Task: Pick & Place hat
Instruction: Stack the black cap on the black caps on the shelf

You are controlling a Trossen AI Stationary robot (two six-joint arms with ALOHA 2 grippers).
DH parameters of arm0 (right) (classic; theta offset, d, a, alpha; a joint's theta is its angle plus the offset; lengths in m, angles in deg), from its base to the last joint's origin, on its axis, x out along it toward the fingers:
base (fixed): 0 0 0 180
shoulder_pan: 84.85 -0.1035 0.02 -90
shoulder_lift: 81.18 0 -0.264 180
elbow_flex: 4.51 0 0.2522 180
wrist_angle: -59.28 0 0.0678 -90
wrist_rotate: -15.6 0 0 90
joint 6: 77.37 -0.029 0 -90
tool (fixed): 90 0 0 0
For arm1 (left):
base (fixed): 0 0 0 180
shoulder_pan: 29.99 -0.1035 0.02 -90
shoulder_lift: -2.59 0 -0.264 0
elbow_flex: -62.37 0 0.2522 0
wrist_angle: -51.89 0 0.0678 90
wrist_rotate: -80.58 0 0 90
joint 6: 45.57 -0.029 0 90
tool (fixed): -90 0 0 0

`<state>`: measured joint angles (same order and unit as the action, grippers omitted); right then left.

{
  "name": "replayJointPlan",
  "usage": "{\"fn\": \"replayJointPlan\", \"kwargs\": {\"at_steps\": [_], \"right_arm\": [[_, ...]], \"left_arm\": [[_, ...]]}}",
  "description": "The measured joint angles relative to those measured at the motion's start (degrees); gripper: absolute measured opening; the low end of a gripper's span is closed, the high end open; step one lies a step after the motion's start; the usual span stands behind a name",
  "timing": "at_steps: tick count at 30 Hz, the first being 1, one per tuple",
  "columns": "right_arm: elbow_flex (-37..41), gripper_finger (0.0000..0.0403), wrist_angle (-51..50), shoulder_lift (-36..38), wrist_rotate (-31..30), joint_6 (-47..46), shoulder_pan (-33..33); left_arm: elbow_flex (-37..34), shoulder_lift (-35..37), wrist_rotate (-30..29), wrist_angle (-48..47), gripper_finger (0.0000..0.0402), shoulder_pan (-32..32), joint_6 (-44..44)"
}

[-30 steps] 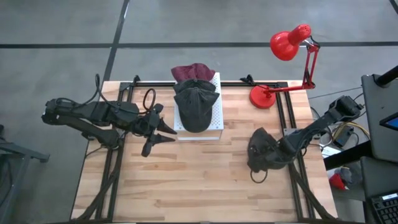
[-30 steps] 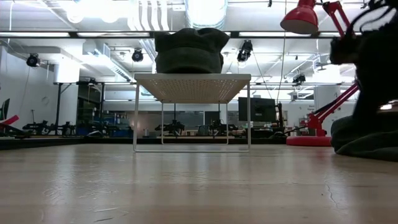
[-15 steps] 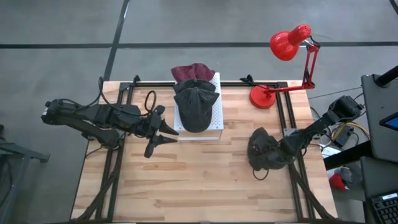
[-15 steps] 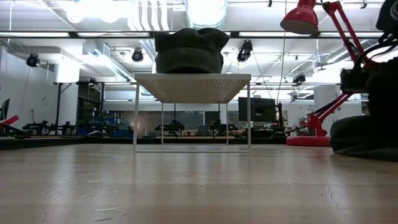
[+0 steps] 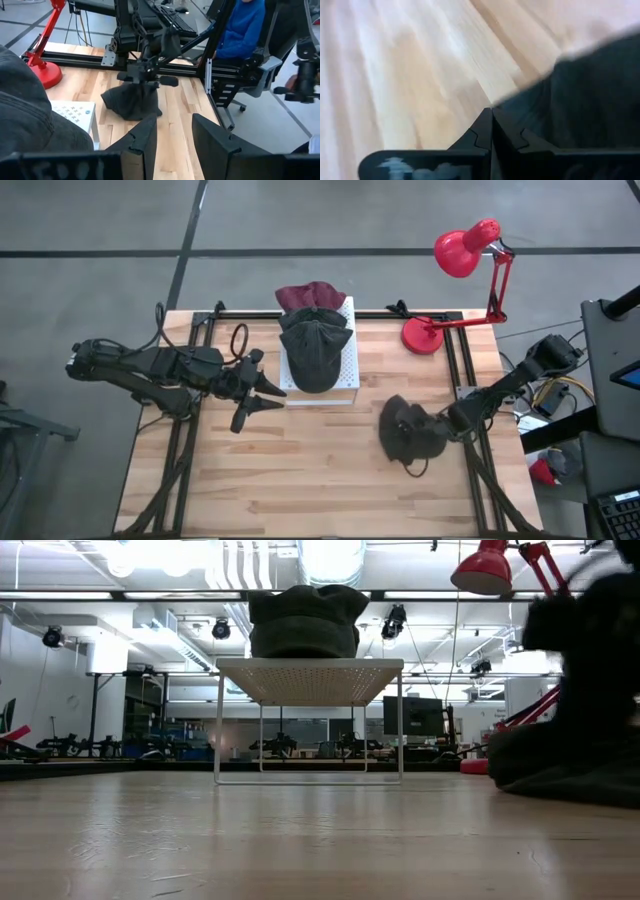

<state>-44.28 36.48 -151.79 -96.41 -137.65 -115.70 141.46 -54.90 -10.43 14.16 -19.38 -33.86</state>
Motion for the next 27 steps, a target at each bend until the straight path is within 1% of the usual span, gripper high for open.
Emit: {"fn": "replayJointPlan", "kwargs": {"at_steps": [5,7,9,12,14,16,19,22,27], "right_arm": [[-7.3,0.0008,-0.4,0.0,-5.5,10.4,0.0],[-10.4,0.0008,-2.9,0.0,-7.6,12.9,0.1],[-13.5,0.0008,-8.2,0.1,-9.1,13.4,0.4],[-17.8,0.0008,-18.3,0.1,-9.1,12.2,1.4],[-19.6,0.0008,-23.0,0.1,-9.1,10.6,2.3],[-20.5,0.0008,-25.2,0.1,-8.8,10.6,2.9],[-20.6,0.0011,-25.4,0.0,-6.4,12.0,4.1],[-20.2,0.003,-25.6,-1.1,-4.3,12.7,5.1],[-19.9,0.0096,-26.5,-4.8,-3.6,13.8,6.1]], "left_arm": [[0.0,0.0,0.0,0.3,0.012,0.0,0.7],[0.0,0.0,0.0,0.5,0.012,0.0,0.9],[0.0,0.0,0.0,0.6,0.012,0.0,1.5],[0.0,0.0,0.0,0.7,0.012,0.0,1.9],[0.0,0.0,0.0,0.7,0.012,0.0,2.0],[0.0,-0.1,0.0,0.9,0.012,0.0,2.0],[0.0,-0.1,0.0,0.9,0.012,0.0,2.0],[0.0,-0.1,0.0,0.9,0.012,0.0,2.0],[0.0,-0.1,0.0,0.8,0.012,0.0,1.9]]}}
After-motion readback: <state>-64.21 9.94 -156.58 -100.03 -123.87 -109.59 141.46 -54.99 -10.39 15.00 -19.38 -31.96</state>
